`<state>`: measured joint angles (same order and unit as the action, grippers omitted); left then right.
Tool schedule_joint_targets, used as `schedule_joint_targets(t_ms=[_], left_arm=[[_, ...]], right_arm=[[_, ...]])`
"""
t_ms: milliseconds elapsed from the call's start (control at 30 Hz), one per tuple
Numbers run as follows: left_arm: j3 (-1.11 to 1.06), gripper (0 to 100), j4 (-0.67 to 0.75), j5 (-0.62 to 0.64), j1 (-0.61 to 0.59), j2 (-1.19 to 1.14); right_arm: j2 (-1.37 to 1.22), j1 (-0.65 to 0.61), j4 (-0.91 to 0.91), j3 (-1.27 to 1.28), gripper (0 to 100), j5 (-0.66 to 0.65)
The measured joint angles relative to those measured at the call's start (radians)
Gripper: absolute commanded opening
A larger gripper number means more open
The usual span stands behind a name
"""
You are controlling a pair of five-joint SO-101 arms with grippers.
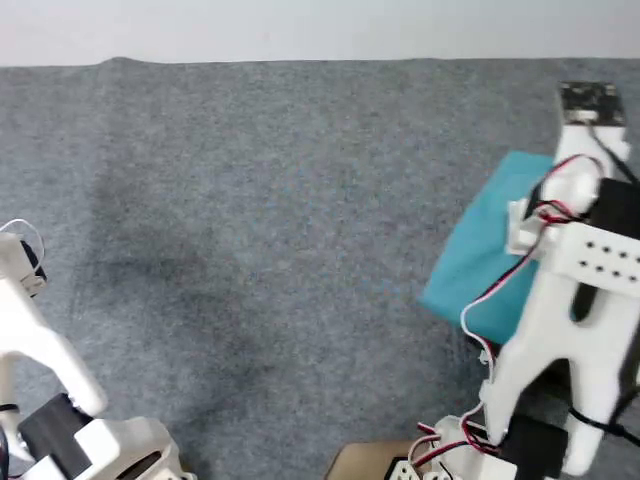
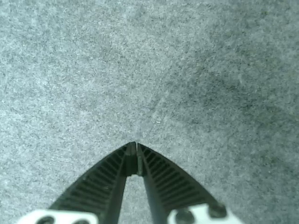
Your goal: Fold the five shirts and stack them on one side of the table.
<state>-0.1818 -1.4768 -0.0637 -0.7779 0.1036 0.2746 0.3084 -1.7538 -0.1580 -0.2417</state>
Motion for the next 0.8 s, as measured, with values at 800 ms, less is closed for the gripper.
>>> schedule_joint_targets(t_ms=[800], left_arm=[[0.000, 1, 0.026, 0.000, 0.052, 0.000]], right_arm=[[-0.146, 0.244, 0.035, 0.000, 0.9, -0.186]])
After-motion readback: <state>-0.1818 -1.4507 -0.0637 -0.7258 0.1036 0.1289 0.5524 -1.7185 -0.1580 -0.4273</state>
